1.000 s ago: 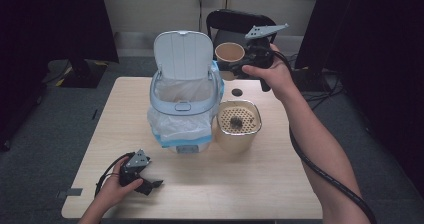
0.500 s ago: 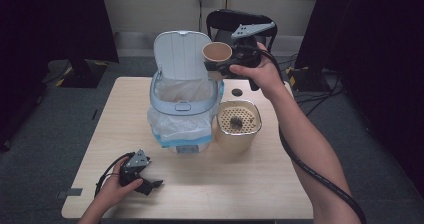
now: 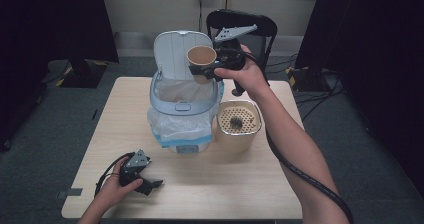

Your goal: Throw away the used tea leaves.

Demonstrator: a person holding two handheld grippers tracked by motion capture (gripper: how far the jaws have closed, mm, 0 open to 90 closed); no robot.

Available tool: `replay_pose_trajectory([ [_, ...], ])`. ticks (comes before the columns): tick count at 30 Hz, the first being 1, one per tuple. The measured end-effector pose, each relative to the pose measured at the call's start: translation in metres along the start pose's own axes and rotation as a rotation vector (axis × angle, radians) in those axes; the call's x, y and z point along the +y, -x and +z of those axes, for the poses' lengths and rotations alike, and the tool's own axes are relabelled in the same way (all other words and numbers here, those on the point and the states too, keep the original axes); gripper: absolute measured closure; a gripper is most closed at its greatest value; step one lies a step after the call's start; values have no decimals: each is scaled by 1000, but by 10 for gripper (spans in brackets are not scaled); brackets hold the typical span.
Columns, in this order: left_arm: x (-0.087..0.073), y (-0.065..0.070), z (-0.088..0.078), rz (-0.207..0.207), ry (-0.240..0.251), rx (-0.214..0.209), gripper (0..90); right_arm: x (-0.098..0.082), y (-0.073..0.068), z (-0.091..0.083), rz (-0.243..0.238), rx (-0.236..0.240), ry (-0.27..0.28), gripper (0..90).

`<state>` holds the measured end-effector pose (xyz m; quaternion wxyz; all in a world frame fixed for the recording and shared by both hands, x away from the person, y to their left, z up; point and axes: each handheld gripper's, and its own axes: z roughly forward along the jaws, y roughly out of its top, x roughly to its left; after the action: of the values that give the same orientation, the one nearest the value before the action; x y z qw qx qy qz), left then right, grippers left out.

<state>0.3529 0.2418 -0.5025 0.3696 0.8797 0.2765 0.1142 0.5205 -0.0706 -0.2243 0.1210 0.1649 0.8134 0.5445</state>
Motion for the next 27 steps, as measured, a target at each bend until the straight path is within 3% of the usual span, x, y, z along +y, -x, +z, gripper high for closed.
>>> replay_pose_trajectory([
  [27, 0, 0, 0, 0, 0, 0, 0, -15, -7, 27, 10, 51, -17, 241],
])
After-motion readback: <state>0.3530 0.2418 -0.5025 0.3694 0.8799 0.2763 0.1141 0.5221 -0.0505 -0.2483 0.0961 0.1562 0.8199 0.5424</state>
